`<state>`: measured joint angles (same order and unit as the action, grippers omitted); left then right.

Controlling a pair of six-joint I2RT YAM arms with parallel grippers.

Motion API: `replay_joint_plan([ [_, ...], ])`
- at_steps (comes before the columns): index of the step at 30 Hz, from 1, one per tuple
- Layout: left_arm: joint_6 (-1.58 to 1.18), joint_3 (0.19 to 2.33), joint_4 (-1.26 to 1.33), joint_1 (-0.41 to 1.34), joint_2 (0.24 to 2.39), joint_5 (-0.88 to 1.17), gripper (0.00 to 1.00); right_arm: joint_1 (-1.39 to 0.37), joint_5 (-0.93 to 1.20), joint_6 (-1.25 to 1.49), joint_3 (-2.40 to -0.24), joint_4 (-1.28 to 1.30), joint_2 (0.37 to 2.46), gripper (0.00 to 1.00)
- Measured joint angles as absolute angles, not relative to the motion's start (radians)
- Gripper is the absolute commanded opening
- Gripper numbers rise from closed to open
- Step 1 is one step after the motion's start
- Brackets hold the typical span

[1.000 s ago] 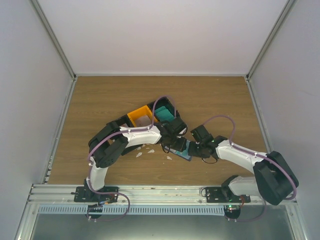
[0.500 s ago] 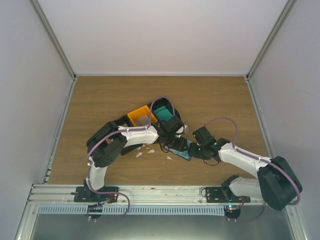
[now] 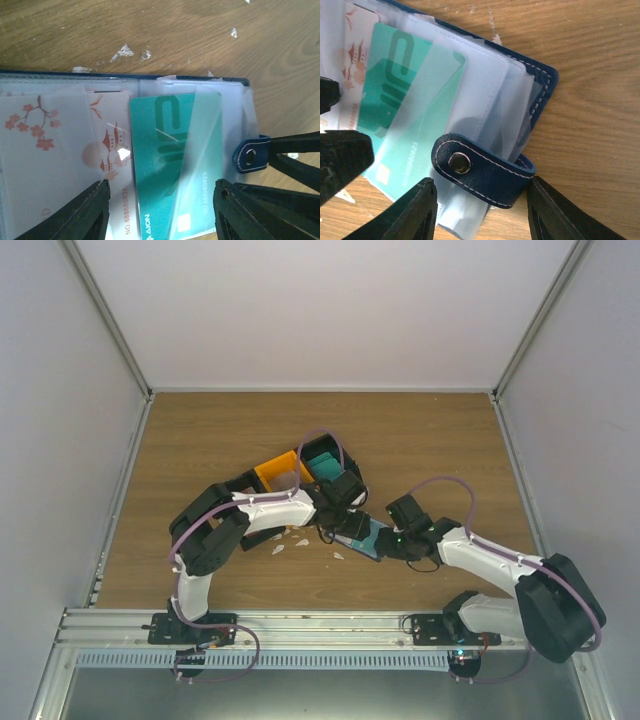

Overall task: Put the credit cards into the card holder
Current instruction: Insert the credit card into the card holder.

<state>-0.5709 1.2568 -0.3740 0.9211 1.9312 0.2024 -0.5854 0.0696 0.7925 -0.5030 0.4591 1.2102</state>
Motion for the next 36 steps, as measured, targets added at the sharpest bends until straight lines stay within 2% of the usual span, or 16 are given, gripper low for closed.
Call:
replay_joint_plan([
  [4,-0.576,1.272,-0.378,0.921,1.945,0.206,0.58,-0.585,0.089,0.782,-0.504,0.438,1.218,0.55],
  [11,-0.586,1.274,-0.374,0.921,1.959,0.227,0.48,-0.584,0.102,0.77,-0.516,0.422,1.24,0.53],
  [22,-0.599,1.275,-0.378,0.921,1.974,0.234,0.48,-0.584,0.087,0.742,-0.543,0.395,1.303,0.43],
  [30,-0.602,1.271,-0.37,0.916,1.974,0.239,0.41,-0.584,0.08,0.737,-0.548,0.403,1.305,0.44],
  [36,-0.562,1.271,-0.352,0.911,1.978,0.274,0.4,-0.584,0.091,0.738,-0.537,0.393,1.286,0.44],
])
